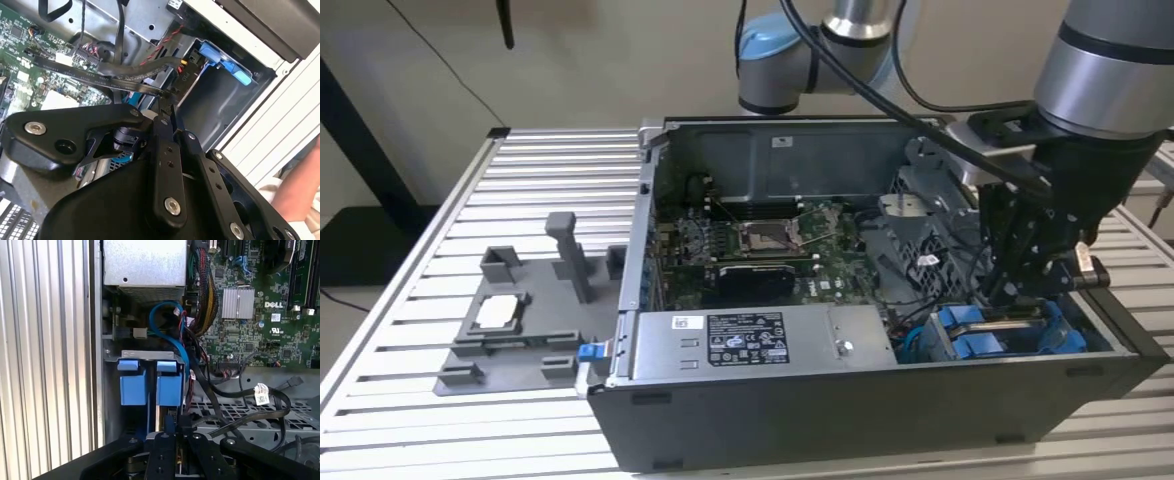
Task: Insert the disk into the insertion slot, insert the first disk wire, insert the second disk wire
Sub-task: 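Insert the second disk wire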
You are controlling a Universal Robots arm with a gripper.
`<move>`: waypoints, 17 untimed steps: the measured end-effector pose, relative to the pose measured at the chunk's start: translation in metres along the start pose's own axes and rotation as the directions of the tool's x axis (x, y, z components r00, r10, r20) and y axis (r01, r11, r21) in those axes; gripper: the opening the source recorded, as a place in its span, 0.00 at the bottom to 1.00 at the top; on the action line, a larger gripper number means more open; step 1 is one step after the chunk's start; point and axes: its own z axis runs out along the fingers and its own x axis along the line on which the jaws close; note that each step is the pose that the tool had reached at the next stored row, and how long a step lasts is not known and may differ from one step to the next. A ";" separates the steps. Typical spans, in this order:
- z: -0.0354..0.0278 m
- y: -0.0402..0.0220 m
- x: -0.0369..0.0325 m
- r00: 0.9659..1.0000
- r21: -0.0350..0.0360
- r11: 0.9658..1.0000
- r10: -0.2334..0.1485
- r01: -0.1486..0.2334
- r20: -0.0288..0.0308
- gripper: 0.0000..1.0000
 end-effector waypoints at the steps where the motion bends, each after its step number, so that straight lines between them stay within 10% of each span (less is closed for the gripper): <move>1: 0.0005 -0.0001 0.0000 1.000 0.000 1.000 0.002 -0.002 0.002 0.16; 17: 0.0055 -0.0026 0.0037 0.999 -0.009 0.999 0.033 -0.033 0.005 0.16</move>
